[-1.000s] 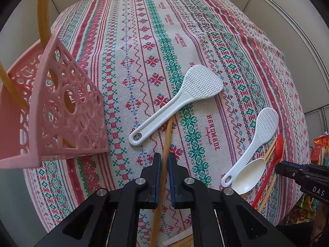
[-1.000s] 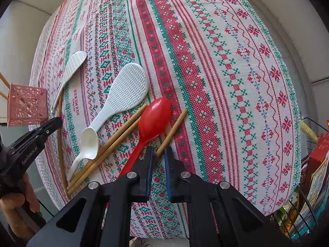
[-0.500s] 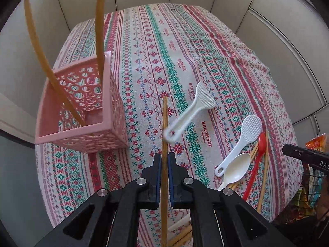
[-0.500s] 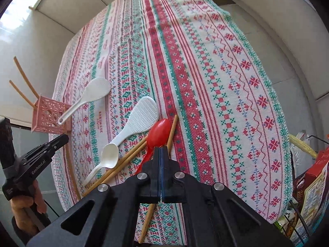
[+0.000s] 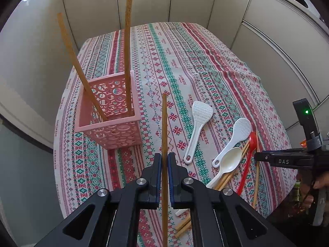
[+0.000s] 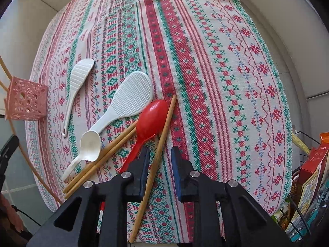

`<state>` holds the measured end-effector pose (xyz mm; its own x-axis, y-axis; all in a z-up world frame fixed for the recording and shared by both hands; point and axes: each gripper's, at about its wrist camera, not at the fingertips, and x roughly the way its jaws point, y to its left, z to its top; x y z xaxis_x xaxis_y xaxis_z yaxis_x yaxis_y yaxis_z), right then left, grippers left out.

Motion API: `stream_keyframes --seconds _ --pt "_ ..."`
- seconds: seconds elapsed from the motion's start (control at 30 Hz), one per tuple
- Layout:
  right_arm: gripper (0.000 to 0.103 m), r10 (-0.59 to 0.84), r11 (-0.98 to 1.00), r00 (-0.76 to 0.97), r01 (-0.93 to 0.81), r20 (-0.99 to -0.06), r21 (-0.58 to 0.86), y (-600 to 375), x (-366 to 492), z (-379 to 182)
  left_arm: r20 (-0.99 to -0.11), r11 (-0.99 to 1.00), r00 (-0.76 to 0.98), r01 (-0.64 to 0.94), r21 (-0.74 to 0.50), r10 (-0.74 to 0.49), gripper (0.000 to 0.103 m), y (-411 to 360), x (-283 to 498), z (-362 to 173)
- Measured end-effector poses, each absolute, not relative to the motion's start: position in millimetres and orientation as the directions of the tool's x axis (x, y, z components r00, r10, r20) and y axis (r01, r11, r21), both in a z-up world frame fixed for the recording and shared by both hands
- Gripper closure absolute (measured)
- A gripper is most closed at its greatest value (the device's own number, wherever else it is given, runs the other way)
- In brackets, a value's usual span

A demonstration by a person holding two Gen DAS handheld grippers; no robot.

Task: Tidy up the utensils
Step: 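Lift both held chopsticks upright and carry them over the pink basket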

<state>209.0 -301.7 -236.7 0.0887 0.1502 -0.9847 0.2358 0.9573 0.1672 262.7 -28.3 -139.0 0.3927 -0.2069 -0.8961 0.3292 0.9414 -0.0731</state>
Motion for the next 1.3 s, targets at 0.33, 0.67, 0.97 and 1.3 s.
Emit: stream_keyframes --seconds 0.33,0.67,0.97,1.3 --pt "0.097 0.079 0.975 0.143 0.194 -0.987 0.106 -277.7 219.2 -240.4 -0.863 0.95 0.455 0.302 -0.08 -0.217 0.097 -15.8 253.7 -118.4" --pt "0.097 0.199 0.933 0.418 0.196 -0.886 0.302 -309.4 184.9 -149.7 -0.745 0.965 0.626 0.244 -0.094 -0.231 0.097 17.1 218.5 -52.6" --pt "0.097 0.193 0.937 0.707 0.074 -0.68 0.342 -283.3 174.1 -53.0 -0.607 0.975 0.763 0.19 -0.118 -0.222 0.097 34.8 194.7 0.0" --pt "0.097 0.231 0.932 0.812 -0.026 -0.535 0.362 -246.0 186.5 -16.2 -0.488 0.982 0.857 0.103 -0.159 -0.169 0.097 68.1 190.1 19.7"
